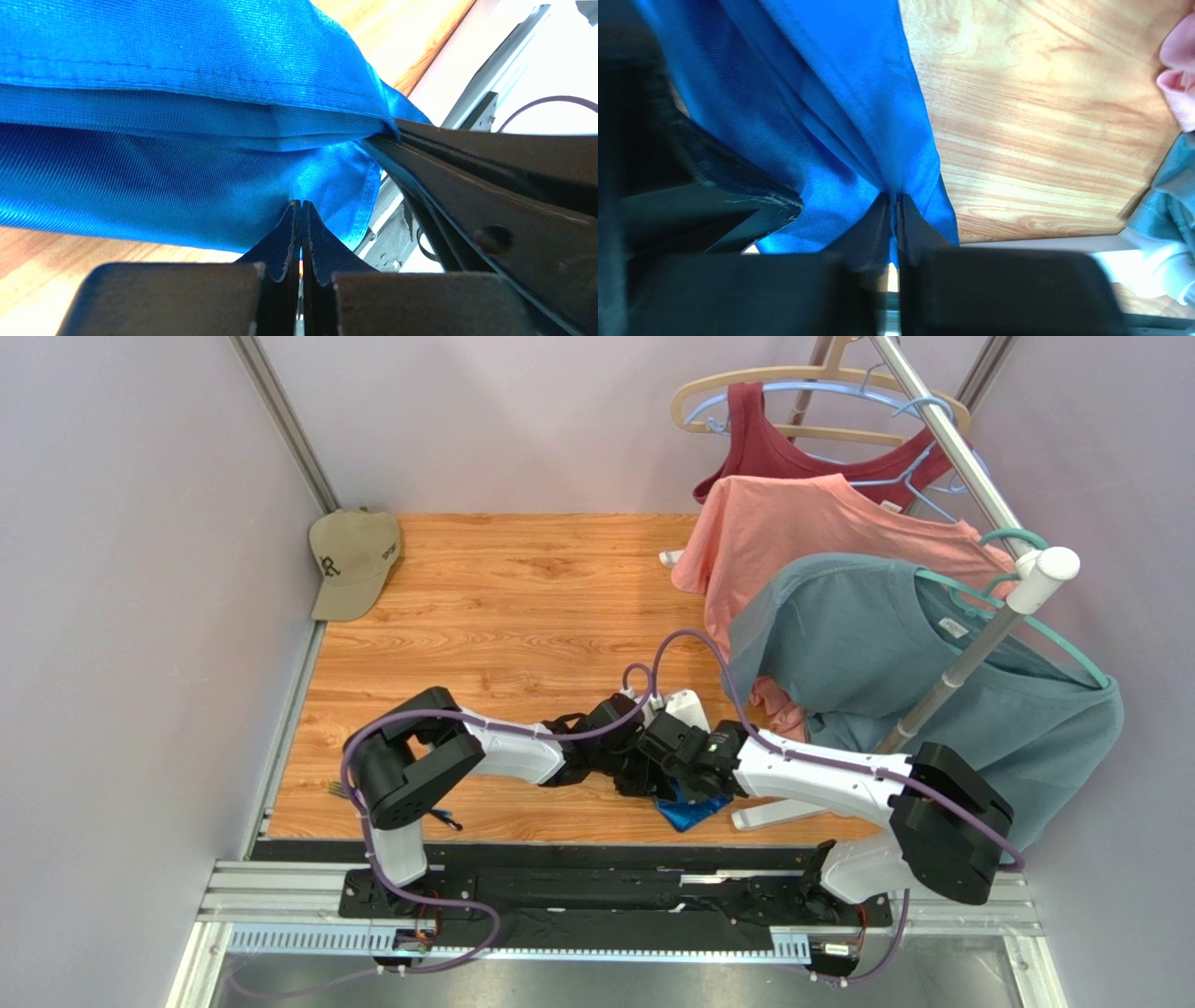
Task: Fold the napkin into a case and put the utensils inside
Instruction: Smooth out the smaller rectangle-folded napkin at the center of the board.
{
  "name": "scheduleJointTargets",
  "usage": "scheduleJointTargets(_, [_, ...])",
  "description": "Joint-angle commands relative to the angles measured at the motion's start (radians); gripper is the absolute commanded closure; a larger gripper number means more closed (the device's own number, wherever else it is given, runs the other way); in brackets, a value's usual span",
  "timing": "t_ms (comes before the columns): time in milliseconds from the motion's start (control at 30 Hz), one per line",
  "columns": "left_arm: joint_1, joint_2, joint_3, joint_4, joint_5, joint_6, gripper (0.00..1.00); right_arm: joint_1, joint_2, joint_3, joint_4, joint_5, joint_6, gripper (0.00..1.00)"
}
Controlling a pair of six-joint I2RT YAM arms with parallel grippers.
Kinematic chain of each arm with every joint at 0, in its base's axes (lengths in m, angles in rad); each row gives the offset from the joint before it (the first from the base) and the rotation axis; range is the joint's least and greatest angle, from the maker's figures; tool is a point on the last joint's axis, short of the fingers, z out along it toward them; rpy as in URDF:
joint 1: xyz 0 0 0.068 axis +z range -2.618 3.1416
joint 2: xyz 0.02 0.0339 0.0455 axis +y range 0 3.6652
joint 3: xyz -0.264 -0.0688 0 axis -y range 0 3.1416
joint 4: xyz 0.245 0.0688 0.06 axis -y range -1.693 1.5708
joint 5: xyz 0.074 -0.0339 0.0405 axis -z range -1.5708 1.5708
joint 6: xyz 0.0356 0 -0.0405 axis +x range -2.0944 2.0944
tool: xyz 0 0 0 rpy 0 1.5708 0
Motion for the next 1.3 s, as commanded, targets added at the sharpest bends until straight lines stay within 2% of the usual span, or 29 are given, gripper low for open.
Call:
scheduleJointTargets(0, [-0.003, 0.019, 0.017, 0.06, 0.011, -0.012, 1.0, 0.014, -0.021, 0.043, 0.02, 0.014, 0.006, 1.0])
scheduleJointTargets(300, [-0.005, 0.034, -0.032, 0.123, -0.004, -0.04, 1.0, -0.001, -0.07, 0.087, 0.021, -0.185, 0.104, 1.0])
scheduleJointTargets(433, [-0.005, 0.021, -0.052, 0.139, -0.024, -0.041, 1.0, -0.036, -0.085, 0.006, 0.142, -0.34, 0.176, 1.0])
scheduleJointTargets(633, [-0.008, -0.073, -0.072, 0.083, -0.059, 0.0, 1.0, -0.076, -0.107, -0.045, 0.173, -0.326, 0.175, 1.0])
scheduleJointTargets(767, [-0.006, -0.186, -0.069, -0.073, -0.101, 0.051, 0.82, -0.108, -0.128, -0.056, 0.171, -0.337, 0.156, 1.0])
scheduleJointTargets(833, [-0.005, -0.237, -0.098, -0.089, -0.11, 0.046, 0.8, -0.11, -0.125, -0.056, 0.175, -0.343, 0.15, 1.0])
scheduleJointTargets(1000, [0.018, -0.251, -0.148, -0.088, -0.098, 0.026, 0.97, -0.11, -0.121, -0.048, 0.175, -0.349, 0.145, 1.0])
scheduleJointTargets(1067, [0.029, -0.22, -0.156, -0.066, -0.082, 0.023, 1.0, -0.11, -0.118, -0.042, 0.175, -0.352, 0.145, 1.0])
scheduleJointTargets(1267, [0.032, -0.096, -0.153, 0.023, -0.096, 0.026, 1.0, -0.11, -0.124, -0.036, 0.168, -0.362, 0.148, 1.0])
